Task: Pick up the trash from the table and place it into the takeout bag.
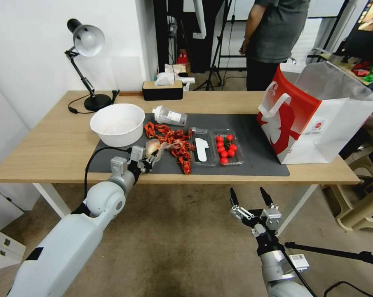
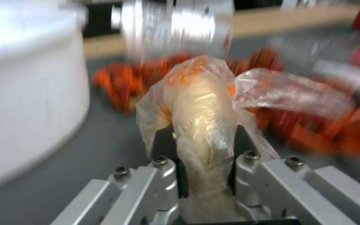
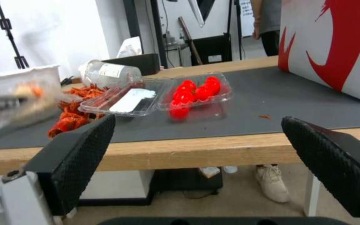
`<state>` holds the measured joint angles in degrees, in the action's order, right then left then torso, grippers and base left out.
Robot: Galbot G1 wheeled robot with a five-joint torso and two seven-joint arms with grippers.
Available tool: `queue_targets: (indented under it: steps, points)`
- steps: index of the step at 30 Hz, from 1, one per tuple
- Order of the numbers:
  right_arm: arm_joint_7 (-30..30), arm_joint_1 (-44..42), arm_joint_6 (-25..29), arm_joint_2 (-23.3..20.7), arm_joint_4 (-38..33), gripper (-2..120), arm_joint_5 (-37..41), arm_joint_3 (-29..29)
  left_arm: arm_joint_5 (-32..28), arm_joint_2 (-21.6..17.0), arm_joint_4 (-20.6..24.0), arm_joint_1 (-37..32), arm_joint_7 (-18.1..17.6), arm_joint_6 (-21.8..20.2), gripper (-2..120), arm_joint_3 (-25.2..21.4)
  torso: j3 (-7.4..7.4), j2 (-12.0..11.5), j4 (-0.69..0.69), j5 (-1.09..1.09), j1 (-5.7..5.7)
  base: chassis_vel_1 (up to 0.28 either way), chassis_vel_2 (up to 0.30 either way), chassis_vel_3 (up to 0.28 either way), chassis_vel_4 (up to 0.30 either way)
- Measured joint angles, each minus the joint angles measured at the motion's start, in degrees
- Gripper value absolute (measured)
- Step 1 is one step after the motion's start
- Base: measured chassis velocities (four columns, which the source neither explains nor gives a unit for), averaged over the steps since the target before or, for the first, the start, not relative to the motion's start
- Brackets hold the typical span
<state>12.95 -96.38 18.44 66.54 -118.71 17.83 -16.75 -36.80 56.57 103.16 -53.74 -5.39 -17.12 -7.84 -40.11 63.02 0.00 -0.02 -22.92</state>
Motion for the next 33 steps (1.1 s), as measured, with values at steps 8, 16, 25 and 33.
queue_targets:
  steps: [8, 16, 25, 33]
  points:
    - [0.1, -0.5, -0.2, 0.0, -0.7, 100, -0.3, -0.1, -5.2, -1.6, 3.4, 6.0, 3.6, 3.1, 5, 1.6, 0.0, 0.0, 0.0, 0.02, 0.0, 0.0, 0.0, 0.0, 0.0]
    - [0.2, -1.3, -0.5, 1.1, -1.2, 100, -1.7, -0.2, -9.2, 1.2, -2.3, 20.7, 3.9, 5.6, 5, 13.9, 0.0, 0.0, -0.01, 0.01, 0.0, 0.0, 0.0, 0.0, 0.0]
    - [0.4, -2.4, -0.6, 2.0, -1.5, 100, -3.1, -0.8, -14.0, 10.7, -16.6, 41.8, 3.4, 8.2, 5, 26.4, 0.0, 0.0, 0.01, 0.04, 0.0, 0.0, 0.0, 0.0, 0.0]
    - [0.5, -3.1, -0.7, 2.4, -2.0, 100, -3.5, -1.6, -19.8, 26.5, -32.2, 52.4, 5.0, 10.5, 5, 32.1, -0.01, 0.0, 0.0, 0.04, -0.01, 0.0, 0.0, 0.0, 0.0]
